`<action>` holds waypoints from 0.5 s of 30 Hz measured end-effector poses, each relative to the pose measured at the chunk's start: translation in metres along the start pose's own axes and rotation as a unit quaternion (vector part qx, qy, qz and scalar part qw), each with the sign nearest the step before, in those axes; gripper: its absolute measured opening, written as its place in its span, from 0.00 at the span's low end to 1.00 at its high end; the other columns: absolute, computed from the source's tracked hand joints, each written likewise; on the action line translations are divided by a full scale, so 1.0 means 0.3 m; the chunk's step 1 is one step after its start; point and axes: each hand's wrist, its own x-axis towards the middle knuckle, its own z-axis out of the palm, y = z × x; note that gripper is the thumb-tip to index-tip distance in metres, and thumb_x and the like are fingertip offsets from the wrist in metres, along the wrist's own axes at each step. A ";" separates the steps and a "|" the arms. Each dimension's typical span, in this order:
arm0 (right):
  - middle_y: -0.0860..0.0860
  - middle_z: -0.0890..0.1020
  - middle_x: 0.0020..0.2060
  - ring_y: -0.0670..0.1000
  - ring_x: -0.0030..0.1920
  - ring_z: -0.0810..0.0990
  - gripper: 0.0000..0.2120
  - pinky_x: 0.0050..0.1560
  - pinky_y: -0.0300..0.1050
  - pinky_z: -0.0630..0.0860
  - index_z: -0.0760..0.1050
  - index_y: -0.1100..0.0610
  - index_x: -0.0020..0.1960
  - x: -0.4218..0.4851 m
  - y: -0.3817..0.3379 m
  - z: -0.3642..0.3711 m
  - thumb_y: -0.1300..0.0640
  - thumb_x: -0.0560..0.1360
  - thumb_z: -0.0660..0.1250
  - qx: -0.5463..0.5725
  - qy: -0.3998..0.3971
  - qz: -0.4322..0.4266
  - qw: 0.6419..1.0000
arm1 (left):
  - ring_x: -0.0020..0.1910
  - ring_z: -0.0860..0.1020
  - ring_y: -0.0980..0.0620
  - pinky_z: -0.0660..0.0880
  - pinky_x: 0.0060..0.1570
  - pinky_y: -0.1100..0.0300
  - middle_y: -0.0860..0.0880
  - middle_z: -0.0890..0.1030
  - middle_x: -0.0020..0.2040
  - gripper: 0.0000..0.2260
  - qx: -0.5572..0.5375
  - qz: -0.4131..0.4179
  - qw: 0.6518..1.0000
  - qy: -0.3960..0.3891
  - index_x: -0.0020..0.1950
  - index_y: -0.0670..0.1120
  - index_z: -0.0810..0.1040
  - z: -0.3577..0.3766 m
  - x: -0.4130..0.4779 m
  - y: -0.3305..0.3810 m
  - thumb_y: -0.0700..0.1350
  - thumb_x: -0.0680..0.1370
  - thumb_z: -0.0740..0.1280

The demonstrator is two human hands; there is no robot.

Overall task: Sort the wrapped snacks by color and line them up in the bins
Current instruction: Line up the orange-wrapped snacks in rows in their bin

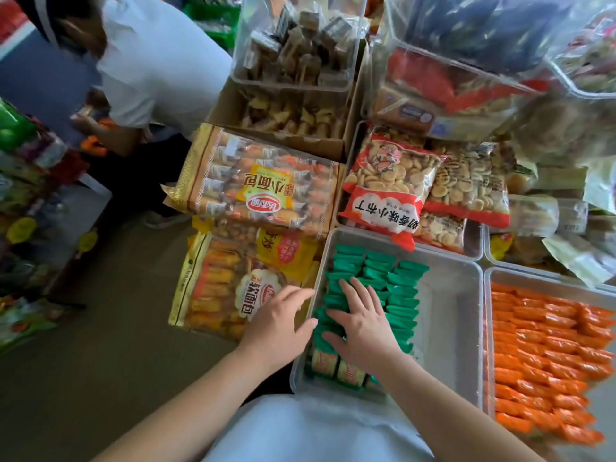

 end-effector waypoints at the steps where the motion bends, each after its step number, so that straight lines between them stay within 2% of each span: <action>1: 0.56 0.55 0.83 0.61 0.84 0.48 0.25 0.82 0.61 0.41 0.80 0.46 0.69 0.001 -0.005 -0.003 0.35 0.77 0.66 0.006 -0.008 0.004 1.000 | 0.65 0.75 0.56 0.76 0.63 0.56 0.58 0.72 0.72 0.24 -0.004 -0.002 1.000 -0.005 0.77 0.54 0.71 0.002 -0.007 0.001 0.51 0.81 0.69; 3: 0.54 0.50 0.84 0.58 0.84 0.42 0.25 0.82 0.58 0.36 0.78 0.47 0.69 -0.001 -0.008 -0.011 0.36 0.77 0.68 0.018 -0.020 0.009 1.000 | 0.67 0.75 0.55 0.74 0.65 0.57 0.57 0.71 0.74 0.26 -0.006 -0.001 1.000 -0.011 0.79 0.53 0.68 0.010 -0.024 0.003 0.50 0.81 0.69; 6: 0.53 0.52 0.84 0.58 0.84 0.42 0.19 0.82 0.57 0.37 0.81 0.47 0.65 0.001 -0.003 -0.015 0.40 0.78 0.70 0.034 -0.011 0.010 0.999 | 0.70 0.74 0.55 0.72 0.66 0.61 0.56 0.69 0.76 0.27 -0.001 -0.003 1.000 -0.011 0.80 0.52 0.67 0.022 -0.055 0.010 0.49 0.82 0.69; 9: 0.53 0.53 0.84 0.59 0.84 0.42 0.18 0.82 0.59 0.37 0.82 0.47 0.63 -0.005 -0.009 -0.011 0.40 0.78 0.70 0.030 -0.017 -0.008 0.999 | 0.73 0.70 0.54 0.65 0.68 0.64 0.56 0.68 0.77 0.27 0.023 0.002 1.000 0.008 0.80 0.51 0.66 0.032 -0.079 0.020 0.49 0.82 0.69; 10: 0.53 0.53 0.84 0.59 0.84 0.42 0.18 0.82 0.60 0.36 0.82 0.46 0.62 -0.013 -0.009 -0.010 0.39 0.78 0.69 0.028 -0.017 -0.015 0.999 | 0.75 0.68 0.54 0.64 0.70 0.64 0.55 0.67 0.78 0.27 0.045 0.011 0.999 0.014 0.80 0.51 0.67 0.037 -0.088 0.026 0.49 0.82 0.69; 12: 0.51 0.54 0.84 0.59 0.84 0.43 0.16 0.82 0.61 0.37 0.82 0.44 0.62 -0.033 -0.004 -0.019 0.38 0.79 0.67 0.039 -0.007 -0.021 0.999 | 0.78 0.63 0.51 0.64 0.77 0.55 0.53 0.65 0.80 0.24 0.103 0.035 0.994 0.020 0.78 0.50 0.70 0.049 -0.103 0.042 0.49 0.82 0.68; 13: 0.51 0.56 0.83 0.59 0.84 0.45 0.15 0.82 0.61 0.39 0.82 0.43 0.62 -0.042 0.004 -0.027 0.39 0.79 0.67 0.050 0.000 -0.017 0.999 | 0.80 0.60 0.49 0.61 0.80 0.51 0.51 0.63 0.82 0.23 0.133 0.042 0.990 0.017 0.78 0.50 0.71 0.053 -0.108 0.055 0.49 0.82 0.68; 15: 0.49 0.63 0.81 0.56 0.83 0.52 0.16 0.83 0.58 0.48 0.80 0.43 0.65 -0.057 0.022 -0.059 0.40 0.80 0.67 0.072 -0.005 0.000 0.997 | 0.82 0.55 0.47 0.55 0.81 0.50 0.49 0.60 0.83 0.22 0.175 0.038 0.984 0.011 0.77 0.49 0.71 0.059 -0.108 0.080 0.49 0.83 0.66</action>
